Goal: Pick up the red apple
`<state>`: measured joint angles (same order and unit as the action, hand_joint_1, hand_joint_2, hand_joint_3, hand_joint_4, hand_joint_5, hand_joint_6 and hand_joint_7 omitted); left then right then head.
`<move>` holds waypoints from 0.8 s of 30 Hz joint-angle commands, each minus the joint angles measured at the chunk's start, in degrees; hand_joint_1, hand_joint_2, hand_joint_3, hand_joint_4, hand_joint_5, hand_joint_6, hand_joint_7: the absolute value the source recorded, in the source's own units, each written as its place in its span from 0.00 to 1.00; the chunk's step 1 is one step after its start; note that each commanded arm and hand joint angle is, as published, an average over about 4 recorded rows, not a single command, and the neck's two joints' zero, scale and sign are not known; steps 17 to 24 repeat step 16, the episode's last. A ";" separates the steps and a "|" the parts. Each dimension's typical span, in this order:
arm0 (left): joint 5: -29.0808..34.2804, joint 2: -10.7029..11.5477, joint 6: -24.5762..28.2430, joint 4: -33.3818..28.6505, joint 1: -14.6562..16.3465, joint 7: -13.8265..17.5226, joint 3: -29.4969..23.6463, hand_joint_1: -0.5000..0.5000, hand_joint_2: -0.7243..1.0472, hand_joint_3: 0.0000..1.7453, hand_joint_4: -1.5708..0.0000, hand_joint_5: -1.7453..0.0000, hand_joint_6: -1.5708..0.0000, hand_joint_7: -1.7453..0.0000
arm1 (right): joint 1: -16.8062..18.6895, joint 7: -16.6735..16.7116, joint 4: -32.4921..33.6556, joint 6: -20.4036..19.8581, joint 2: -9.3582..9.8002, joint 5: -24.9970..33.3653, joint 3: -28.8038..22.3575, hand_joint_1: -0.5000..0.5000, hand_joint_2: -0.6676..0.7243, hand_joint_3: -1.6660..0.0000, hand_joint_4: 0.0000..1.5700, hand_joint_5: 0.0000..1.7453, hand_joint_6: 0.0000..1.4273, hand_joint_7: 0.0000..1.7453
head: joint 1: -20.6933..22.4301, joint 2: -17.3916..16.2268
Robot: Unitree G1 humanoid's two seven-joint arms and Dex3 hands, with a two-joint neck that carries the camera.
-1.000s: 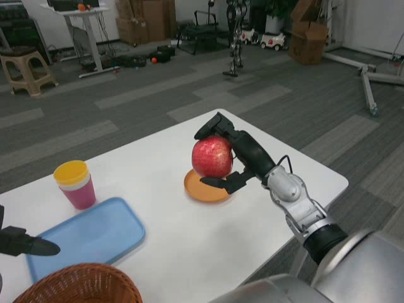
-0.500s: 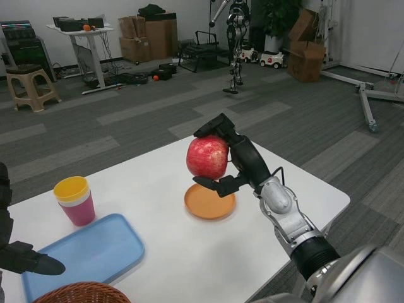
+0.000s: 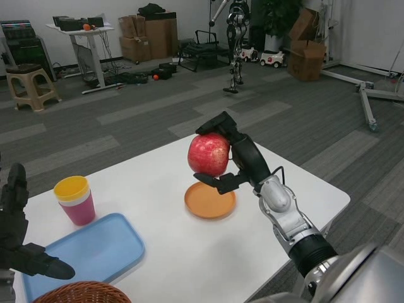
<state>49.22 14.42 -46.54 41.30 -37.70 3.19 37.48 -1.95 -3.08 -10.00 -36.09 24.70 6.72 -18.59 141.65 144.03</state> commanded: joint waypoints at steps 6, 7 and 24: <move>0.44 0.43 0.22 -0.17 -1.13 0.24 0.56 0.00 0.10 0.05 1.00 1.00 0.98 0.91 | -0.77 0.97 -0.64 -1.09 -0.35 0.75 -0.06 0.26 0.06 0.33 0.64 0.78 0.35 0.84 | 0.06 -0.17; 0.44 0.43 0.22 -0.17 -1.10 0.24 0.58 0.00 0.10 0.05 1.00 1.00 0.98 0.91 | -0.77 0.97 -0.64 -1.09 -0.35 0.75 -0.04 0.25 0.05 0.33 0.64 0.78 0.36 0.84 | 0.05 -0.15; 0.44 0.43 0.22 -0.26 -0.88 0.21 0.46 0.00 0.10 0.02 1.00 1.00 0.98 0.92 | -0.72 0.97 -0.93 -1.09 -0.35 0.84 0.34 0.26 0.05 0.33 0.65 0.78 0.36 0.87 | 0.34 -0.52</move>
